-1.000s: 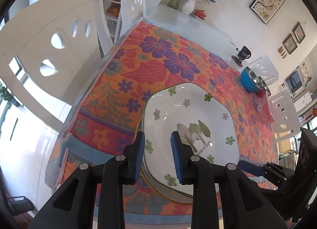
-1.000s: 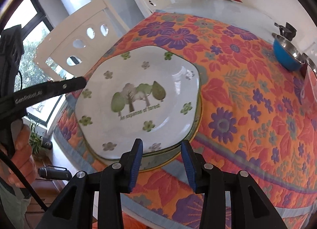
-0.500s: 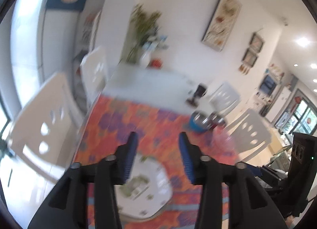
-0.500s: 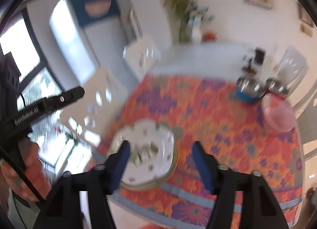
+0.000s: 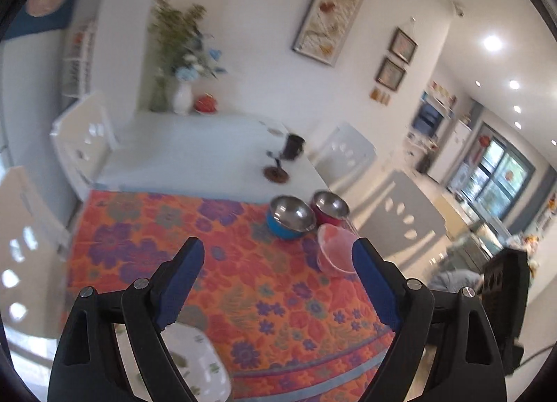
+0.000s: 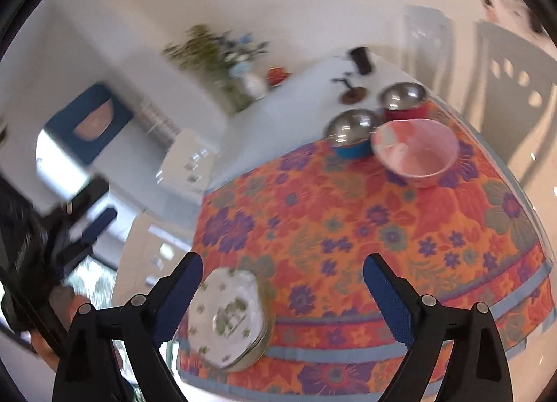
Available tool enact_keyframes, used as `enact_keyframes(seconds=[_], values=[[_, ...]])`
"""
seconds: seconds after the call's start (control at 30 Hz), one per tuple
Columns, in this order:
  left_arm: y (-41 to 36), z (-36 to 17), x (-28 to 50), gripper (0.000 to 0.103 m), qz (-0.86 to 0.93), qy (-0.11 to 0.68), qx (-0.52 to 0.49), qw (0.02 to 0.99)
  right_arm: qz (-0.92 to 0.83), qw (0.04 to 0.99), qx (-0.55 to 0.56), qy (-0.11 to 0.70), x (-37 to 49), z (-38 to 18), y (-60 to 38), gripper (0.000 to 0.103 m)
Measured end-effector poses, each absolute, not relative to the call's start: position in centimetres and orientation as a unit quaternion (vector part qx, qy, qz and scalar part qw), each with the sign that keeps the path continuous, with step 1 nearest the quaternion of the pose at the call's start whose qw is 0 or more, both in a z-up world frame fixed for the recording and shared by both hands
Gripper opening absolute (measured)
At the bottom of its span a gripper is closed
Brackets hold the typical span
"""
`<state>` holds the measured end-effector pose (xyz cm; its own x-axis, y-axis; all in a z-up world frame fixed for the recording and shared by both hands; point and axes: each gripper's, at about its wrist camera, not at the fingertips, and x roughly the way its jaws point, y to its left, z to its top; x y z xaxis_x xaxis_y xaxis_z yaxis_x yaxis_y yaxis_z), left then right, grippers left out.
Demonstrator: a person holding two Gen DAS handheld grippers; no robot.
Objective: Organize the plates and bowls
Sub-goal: 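Move the left gripper to the pink bunny bowl and grasp its rim, then lift the pink bunny bowl with the left gripper toward the plate stack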
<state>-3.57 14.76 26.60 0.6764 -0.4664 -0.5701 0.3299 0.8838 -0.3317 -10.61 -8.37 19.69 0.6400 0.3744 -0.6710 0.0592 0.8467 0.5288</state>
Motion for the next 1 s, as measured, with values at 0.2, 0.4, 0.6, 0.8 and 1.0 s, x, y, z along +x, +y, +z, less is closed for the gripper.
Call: enact_keyframes(seconds=[0.2,0.4,0.6,0.8,1.0], values=[[9.6,21.9,2.5,0.084,-0.282,0.426,-0.078,0.856,-0.007,0.874,0.257,0.414,-6.5,18.2,-14.0,0.092],[1.4,17.5,6.1,0.084,-0.318,0.472,-0.029,0.822,-0.064,0.859,0.280,0.424,-4.3,15.8,-20.2,0.092],[-4.9,10.4,10.5,0.065,-0.280,0.522,-0.028,0.805,-0.066,0.842,0.260,0.468,0.6,11.4,-25.3,0.092],[-8.1,5.4,12.5,0.048,-0.233,0.548,-0.072,0.800,-0.026,0.818,0.229,0.526,5.9,5.6,-28.7,0.089],[-9.1,3.2,13.0,0.021,-0.215,0.556,-0.083,0.799,0.023,0.812,0.203,0.546,9.1,2.7,-29.1,0.069]])
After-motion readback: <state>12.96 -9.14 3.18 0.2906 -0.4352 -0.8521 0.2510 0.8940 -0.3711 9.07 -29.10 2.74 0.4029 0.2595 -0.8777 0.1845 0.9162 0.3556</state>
